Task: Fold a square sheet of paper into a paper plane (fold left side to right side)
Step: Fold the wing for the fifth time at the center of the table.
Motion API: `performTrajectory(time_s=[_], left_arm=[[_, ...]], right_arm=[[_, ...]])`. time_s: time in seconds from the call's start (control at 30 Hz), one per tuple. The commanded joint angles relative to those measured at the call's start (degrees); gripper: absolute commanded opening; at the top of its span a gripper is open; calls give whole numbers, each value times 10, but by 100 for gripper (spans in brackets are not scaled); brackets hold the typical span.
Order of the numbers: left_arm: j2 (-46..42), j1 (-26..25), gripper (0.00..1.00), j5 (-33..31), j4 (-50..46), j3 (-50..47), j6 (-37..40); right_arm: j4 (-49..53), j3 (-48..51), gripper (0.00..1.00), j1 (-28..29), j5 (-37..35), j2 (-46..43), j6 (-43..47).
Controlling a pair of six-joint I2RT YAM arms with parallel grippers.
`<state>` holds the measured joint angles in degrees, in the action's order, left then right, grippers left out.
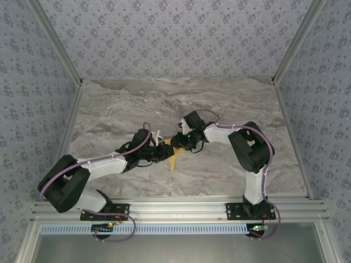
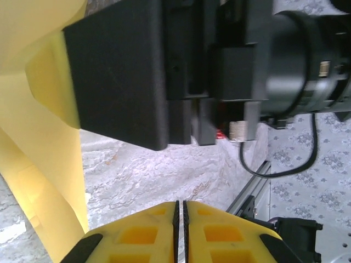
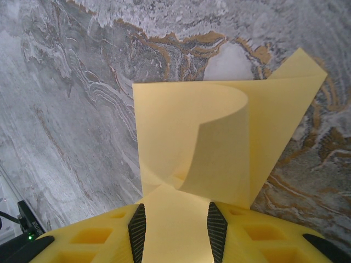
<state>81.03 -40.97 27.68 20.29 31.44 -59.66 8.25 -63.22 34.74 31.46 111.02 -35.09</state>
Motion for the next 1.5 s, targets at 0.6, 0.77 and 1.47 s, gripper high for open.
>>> performTrajectory(time_s=[0.6,0.77,1.47], left_arm=[[128,-31,8,-5,17,5,-11],[139,-31,7,-11,18,2,-14],[102,-41,5,-33,-19,-39,-14]], right_arm=[[75,11,41,-4,-43,38,6],[78,9,41,-4,-44,37,8],[100,2,41,-9,-56,42,16]])
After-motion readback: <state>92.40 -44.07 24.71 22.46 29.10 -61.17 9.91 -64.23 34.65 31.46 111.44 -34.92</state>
